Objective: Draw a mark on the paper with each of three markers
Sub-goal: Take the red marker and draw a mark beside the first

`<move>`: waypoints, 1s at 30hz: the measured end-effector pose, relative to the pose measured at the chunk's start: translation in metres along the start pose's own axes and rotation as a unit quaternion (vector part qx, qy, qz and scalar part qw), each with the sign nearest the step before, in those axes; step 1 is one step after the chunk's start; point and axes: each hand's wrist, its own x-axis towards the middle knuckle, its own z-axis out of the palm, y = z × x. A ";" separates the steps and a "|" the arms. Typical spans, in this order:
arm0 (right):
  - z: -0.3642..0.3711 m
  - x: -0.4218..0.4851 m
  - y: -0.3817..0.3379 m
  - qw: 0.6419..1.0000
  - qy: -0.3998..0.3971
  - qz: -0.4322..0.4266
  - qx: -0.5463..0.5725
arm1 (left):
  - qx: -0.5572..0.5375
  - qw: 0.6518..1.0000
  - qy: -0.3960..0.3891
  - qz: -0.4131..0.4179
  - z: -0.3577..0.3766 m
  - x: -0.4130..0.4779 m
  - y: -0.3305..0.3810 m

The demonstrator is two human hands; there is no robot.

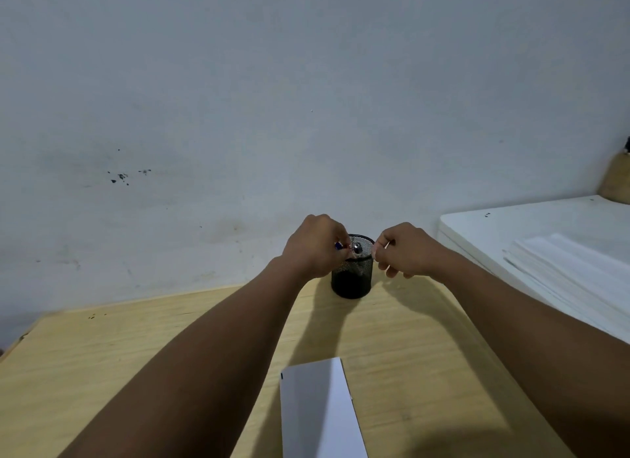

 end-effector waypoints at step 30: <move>0.093 -0.078 -0.104 0.842 -0.136 -0.015 0.521 | -0.543 0.797 0.071 -0.256 -0.066 -0.157 -0.088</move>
